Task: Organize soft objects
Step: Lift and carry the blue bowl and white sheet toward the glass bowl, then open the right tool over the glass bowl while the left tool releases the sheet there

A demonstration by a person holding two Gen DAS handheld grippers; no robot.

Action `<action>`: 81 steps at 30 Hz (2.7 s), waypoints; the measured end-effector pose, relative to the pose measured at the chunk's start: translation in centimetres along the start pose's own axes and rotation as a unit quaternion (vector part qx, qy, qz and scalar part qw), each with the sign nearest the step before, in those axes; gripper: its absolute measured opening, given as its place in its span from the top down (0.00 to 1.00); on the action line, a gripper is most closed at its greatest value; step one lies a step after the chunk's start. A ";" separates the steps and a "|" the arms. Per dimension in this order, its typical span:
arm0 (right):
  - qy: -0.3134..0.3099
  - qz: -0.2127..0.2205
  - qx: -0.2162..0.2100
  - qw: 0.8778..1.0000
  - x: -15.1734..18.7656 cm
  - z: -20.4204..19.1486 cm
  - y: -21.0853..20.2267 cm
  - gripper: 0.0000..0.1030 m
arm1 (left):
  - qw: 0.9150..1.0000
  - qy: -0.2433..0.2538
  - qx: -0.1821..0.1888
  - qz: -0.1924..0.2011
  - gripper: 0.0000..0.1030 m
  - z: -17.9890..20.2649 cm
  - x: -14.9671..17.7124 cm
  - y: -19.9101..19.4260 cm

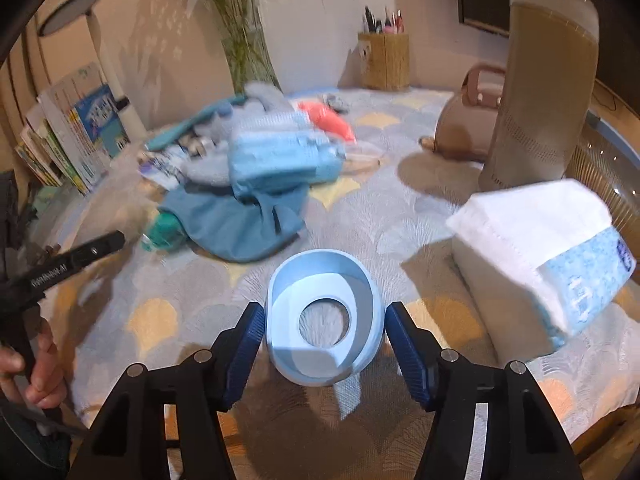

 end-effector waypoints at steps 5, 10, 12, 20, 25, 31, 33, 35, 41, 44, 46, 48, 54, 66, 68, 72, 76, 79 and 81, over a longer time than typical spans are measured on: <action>-0.009 0.040 -0.005 0.999 -1.2 -0.6 -2.9 0.40 | 0.999 0.014 0.030 0.034 0.80 1.9 -1.2 -2.6; -0.012 0.056 0.002 0.998 -1.5 -0.2 -4.1 0.40 | 0.999 0.039 0.001 0.006 0.51 2.4 -1.5 -1.5; -0.005 0.050 -0.002 0.999 -1.3 0.4 -4.0 0.40 | 0.999 0.039 0.001 -0.016 0.26 1.7 -0.6 -0.6; 0.018 0.031 -0.026 0.999 -0.5 1.8 -2.9 0.39 | 0.997 0.075 -0.032 -0.006 0.27 1.8 -1.3 2.3; 0.025 0.029 -0.022 0.999 -0.5 2.3 -2.5 0.39 | 0.995 0.095 -0.028 -0.004 0.58 2.4 -1.2 2.7; 0.032 0.038 -0.029 0.998 -1.0 2.7 -2.8 0.39 | 0.996 0.080 0.005 0.033 0.61 3.5 -2.1 -0.5; 0.022 0.057 -0.027 0.998 -1.4 2.5 -3.9 0.39 | 0.995 0.079 0.021 0.050 0.62 4.6 -2.9 -1.9; 0.007 0.078 -0.011 0.997 -1.9 2.3 -5.4 0.39 | 0.993 0.086 0.042 0.067 0.62 6.3 -3.8 -3.4; -0.007 0.119 0.034 0.992 -3.0 3.8 -9.5 0.39 | 0.977 0.152 0.109 0.106 0.62 14.7 -5.6 -6.8; 0.008 0.134 0.050 0.990 -3.4 6.1 -11.9 0.39 | 0.965 0.182 0.156 0.111 0.62 19.3 -6.0 -7.9; 0.020 0.149 0.063 0.987 -3.7 8.3 -13.8 0.39 | 0.957 0.196 0.183 0.110 0.62 22.3 -6.3 -8.3; 0.033 0.161 0.088 0.982 -3.9 10.3 -15.7 0.39 | 0.950 0.208 0.209 0.106 0.62 25.4 -6.4 -8.6; 0.088 0.170 0.142 0.971 -4.7 17.9 -19.7 0.39 | 0.938 0.236 0.236 0.094 0.62 34.7 -6.3 -7.4; 0.201 0.117 0.133 0.963 -3.9 29.5 -16.6 0.38 | 0.944 0.244 0.221 0.022 0.62 44.7 -4.9 1.3; 0.203 0.110 0.140 0.963 -4.0 30.0 -15.9 0.37 | 0.945 0.246 0.217 0.016 0.60 45.3 -4.7 2.5; 0.218 0.100 0.136 0.961 -4.2 31.5 -14.8 0.33 | 0.945 0.252 0.208 0.009 0.40 46.0 -4.7 3.8; 0.224 0.097 0.136 0.960 -4.0 32.2 -15.0 0.33 | 0.943 0.257 0.210 0.009 0.29 46.0 -4.4 3.5; 0.222 0.101 0.140 0.960 -3.8 32.0 -15.4 0.33 | 0.942 0.261 0.212 0.007 0.29 45.8 -4.2 2.7; 0.217 0.104 0.143 0.960 -3.9 31.7 -15.9 0.33 | 0.940 0.264 0.217 0.013 0.29 45.4 -4.2 1.8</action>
Point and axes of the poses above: each gripper's, at about its wrist camera, not at the fingertips, and y roughly the way its jaws point, z to its right, x to its underside, the point moved 3 cm from there along y, roughly the way its jaws point, and after that the axes turned 4 degrees about -x, right-handed, at the moved point
